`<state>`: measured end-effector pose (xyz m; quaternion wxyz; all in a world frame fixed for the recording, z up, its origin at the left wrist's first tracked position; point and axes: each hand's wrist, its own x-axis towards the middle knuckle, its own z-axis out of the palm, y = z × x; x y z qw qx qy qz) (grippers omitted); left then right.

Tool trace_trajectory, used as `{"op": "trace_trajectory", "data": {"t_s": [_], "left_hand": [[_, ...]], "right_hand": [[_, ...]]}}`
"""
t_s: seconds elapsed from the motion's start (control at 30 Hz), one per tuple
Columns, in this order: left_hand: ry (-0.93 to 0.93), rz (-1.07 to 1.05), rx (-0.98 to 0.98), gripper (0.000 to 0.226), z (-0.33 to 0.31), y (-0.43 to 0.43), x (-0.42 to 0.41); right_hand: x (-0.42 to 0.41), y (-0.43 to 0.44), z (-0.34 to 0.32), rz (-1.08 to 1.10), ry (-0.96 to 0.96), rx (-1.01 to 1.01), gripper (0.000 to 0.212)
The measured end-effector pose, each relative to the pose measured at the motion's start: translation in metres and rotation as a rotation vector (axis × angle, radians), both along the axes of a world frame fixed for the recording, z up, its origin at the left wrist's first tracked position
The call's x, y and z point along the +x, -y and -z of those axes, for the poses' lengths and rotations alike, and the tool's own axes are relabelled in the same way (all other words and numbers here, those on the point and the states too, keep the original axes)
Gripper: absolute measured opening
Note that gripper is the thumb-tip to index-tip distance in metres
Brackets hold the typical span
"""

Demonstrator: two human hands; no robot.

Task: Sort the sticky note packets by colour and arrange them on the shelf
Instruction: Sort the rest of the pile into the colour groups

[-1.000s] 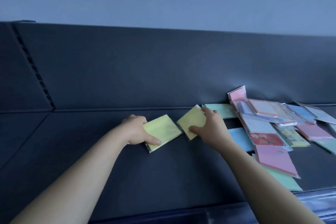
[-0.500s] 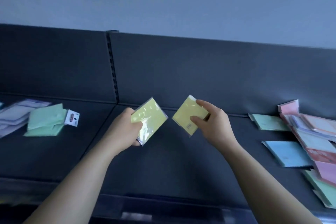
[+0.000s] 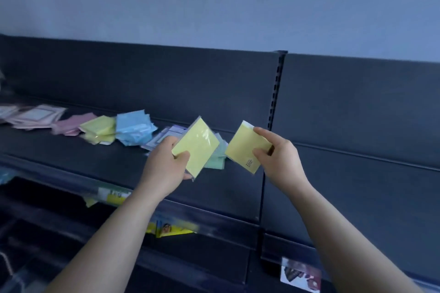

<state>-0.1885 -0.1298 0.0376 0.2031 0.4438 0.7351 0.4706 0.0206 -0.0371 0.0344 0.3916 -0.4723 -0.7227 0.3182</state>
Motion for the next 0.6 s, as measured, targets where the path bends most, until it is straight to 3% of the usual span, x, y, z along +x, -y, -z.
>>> {"op": "trace_trajectory", "data": {"t_s": [0.47, 0.6], "left_hand": [[-0.056, -0.338, 0.122, 0.035, -0.004, 0.011, -0.166], [-0.123, -0.465, 0.131, 0.021, -0.006, 0.004, -0.216]], "right_hand": [[-0.165, -0.034, -0.005, -0.183, 0.019, 0.035, 0.044], [-0.207, -0.042, -0.008, -0.218, -0.005, 0.027, 0.044]]}}
